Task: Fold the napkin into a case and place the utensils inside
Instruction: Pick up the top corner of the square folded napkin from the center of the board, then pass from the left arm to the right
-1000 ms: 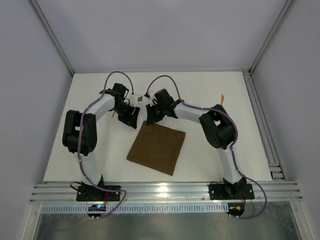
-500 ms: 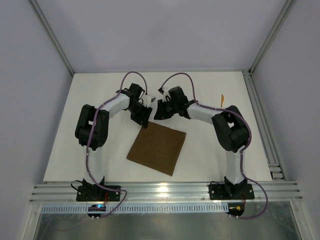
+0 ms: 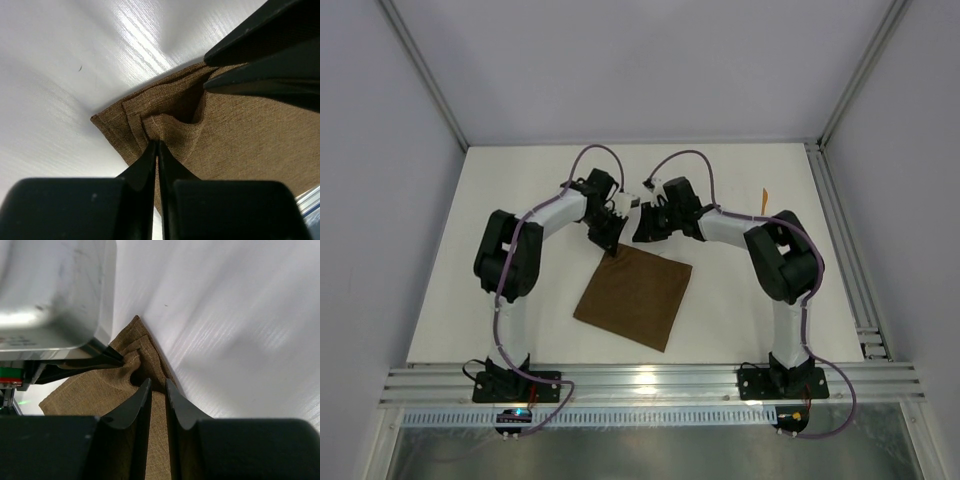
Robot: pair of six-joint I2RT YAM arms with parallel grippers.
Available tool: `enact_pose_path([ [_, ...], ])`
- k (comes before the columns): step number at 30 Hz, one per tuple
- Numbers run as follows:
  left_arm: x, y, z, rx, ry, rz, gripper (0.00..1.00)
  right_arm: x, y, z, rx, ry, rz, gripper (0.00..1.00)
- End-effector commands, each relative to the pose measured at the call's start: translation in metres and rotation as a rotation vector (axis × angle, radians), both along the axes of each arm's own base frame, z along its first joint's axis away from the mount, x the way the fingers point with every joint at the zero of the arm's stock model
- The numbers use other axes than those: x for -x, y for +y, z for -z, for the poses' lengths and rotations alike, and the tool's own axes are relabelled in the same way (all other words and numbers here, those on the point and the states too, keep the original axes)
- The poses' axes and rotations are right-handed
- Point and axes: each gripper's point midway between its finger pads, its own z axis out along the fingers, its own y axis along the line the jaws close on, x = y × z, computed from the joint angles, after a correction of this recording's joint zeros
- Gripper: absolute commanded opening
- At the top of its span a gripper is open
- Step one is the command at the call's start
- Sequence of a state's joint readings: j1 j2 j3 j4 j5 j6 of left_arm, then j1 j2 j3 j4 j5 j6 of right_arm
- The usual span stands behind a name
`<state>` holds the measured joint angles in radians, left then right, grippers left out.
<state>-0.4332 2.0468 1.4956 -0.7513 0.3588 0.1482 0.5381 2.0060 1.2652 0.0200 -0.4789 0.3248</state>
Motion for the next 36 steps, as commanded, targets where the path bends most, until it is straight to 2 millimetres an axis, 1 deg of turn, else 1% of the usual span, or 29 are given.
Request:
enact_pose_path([
  [1, -0.015, -0.005, -0.018, 0.031, -0.067, 0.007, 0.0, -0.007, 0.001, -0.036, -0.065, -0.075, 0.006, 0.21],
  [4, -0.011, -0.008, -0.023, 0.055, -0.063, 0.024, 0.0, -0.006, 0.0, -0.036, -0.073, -0.072, 0.005, 0.2],
  [5, -0.01, -0.01, -0.028, 0.068, -0.066, 0.03, 0.0, -0.005, 0.0, -0.037, -0.076, -0.07, 0.004, 0.2],
  [7, -0.004, -0.012, -0.03, 0.087, -0.054, 0.049, 0.0, -0.003, 0.001, -0.038, -0.078, -0.07, 0.002, 0.2],
  [8, -0.003, -0.013, -0.034, 0.098, -0.059, 0.055, 0.0, -0.003, 0.001, -0.039, -0.081, -0.069, 0.005, 0.2],
  [10, 0.004, -0.014, -0.033, 0.113, -0.051, 0.08, 0.0, 0.0, 0.0, -0.041, -0.087, -0.07, 0.001, 0.2],
  [11, 0.005, -0.015, -0.037, 0.122, -0.057, 0.085, 0.0, 0.001, -0.001, -0.042, -0.091, -0.07, -0.001, 0.2],
  [13, 0.012, -0.016, -0.038, 0.134, -0.049, 0.105, 0.0, 0.006, 0.002, -0.044, -0.109, -0.07, -0.034, 0.2],
  [14, 0.013, -0.016, -0.04, 0.141, -0.051, 0.111, 0.0, 0.009, 0.004, -0.045, -0.117, -0.069, -0.055, 0.22],
  [16, 0.02, -0.017, -0.038, 0.14, -0.042, 0.129, 0.0, 0.013, 0.009, -0.048, -0.145, -0.067, -0.094, 0.32],
  [17, 0.022, -0.018, -0.038, 0.143, -0.039, 0.133, 0.0, 0.012, 0.01, -0.046, -0.149, -0.059, -0.094, 0.37],
  [18, 0.024, -0.018, -0.038, 0.145, -0.036, 0.135, 0.0, 0.011, 0.013, -0.047, -0.16, -0.058, -0.098, 0.45],
  [20, 0.027, -0.018, -0.037, 0.149, -0.031, 0.135, 0.0, 0.014, 0.017, -0.043, -0.177, -0.037, -0.131, 0.49],
  [21, 0.027, -0.018, -0.038, 0.15, -0.033, 0.134, 0.0, 0.014, 0.019, -0.037, -0.188, -0.025, -0.146, 0.49],
  [22, 0.027, -0.018, -0.038, 0.149, -0.035, 0.134, 0.0, 0.021, 0.023, -0.037, -0.213, -0.003, -0.173, 0.5],
  [25, 0.027, -0.018, -0.04, 0.15, -0.039, 0.13, 0.0, 0.027, 0.026, -0.03, -0.236, 0.016, -0.206, 0.5],
  [26, 0.027, -0.018, -0.041, 0.151, -0.043, 0.127, 0.0, 0.033, 0.029, -0.031, -0.248, 0.023, -0.229, 0.5],
  [31, 0.028, -0.02, -0.044, 0.168, -0.042, 0.117, 0.0, 0.046, 0.027, -0.02, -0.273, 0.061, -0.241, 0.48],
  [33, 0.028, -0.021, -0.045, 0.179, -0.037, 0.108, 0.0, 0.051, 0.031, -0.022, -0.307, 0.062, -0.254, 0.47],
  [36, 0.029, -0.024, -0.048, 0.195, -0.035, 0.103, 0.0, 0.054, 0.036, -0.019, -0.309, 0.071, -0.251, 0.45],
])
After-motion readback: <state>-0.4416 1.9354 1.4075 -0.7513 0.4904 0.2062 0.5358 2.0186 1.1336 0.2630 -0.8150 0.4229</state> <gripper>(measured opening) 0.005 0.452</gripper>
